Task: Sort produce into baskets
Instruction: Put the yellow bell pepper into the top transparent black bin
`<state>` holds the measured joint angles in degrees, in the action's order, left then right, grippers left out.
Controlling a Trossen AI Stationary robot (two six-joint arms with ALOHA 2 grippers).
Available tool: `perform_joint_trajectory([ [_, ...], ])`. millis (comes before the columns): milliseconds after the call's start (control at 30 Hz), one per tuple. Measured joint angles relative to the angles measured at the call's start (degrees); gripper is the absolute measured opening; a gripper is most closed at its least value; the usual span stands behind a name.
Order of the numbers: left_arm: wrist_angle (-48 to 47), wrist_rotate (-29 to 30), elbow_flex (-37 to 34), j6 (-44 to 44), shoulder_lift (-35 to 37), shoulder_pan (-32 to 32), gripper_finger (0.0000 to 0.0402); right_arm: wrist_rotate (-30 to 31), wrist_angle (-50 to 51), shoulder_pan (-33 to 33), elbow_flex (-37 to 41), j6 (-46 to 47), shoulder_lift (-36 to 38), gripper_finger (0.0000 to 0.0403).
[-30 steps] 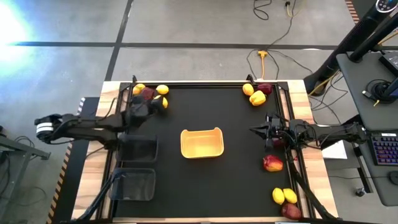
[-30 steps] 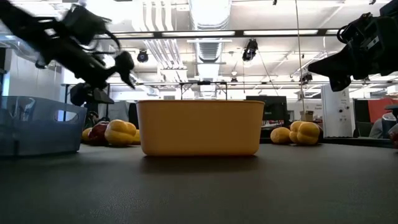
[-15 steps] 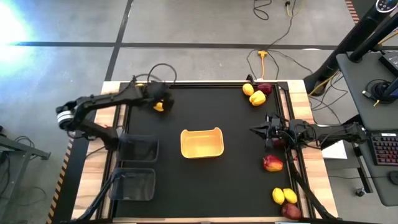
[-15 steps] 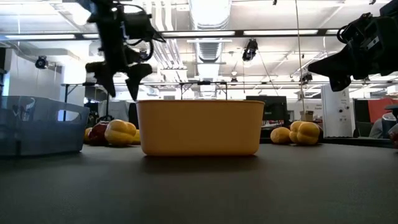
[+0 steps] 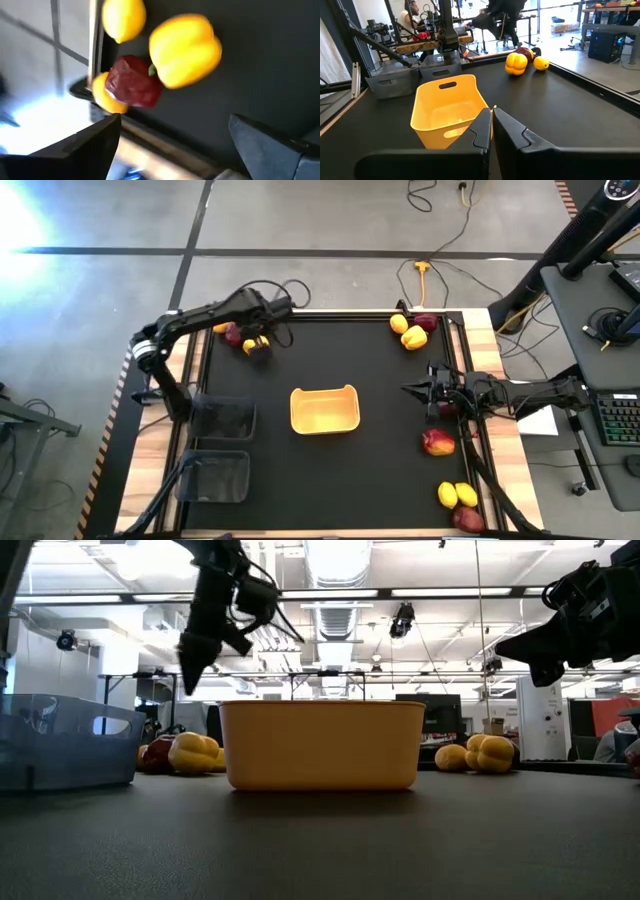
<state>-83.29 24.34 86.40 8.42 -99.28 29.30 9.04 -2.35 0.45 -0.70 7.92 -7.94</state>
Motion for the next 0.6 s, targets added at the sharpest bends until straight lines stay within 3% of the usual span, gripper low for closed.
perform_joint_trajectory([
  [133, -1.38, 0.06, 1.23, 14.45, -4.95, -0.21, 0.0352, 0.00, 0.00, 0.00, 0.01, 0.02, -0.02, 0.0009],
  [367, -6.22, 0.40, 3.22, 18.14, -13.56, -0.26, 0.0352, 0.00, 0.00, 0.00, 0.00, 0.02, -0.01, 0.0009],
  [600, -6.33, 1.74, 6.88, 25.41, -17.82, -0.02, 0.0352, 0.00, -0.01, 0.00, 0.01, 0.01, -0.02, 0.0009],
])
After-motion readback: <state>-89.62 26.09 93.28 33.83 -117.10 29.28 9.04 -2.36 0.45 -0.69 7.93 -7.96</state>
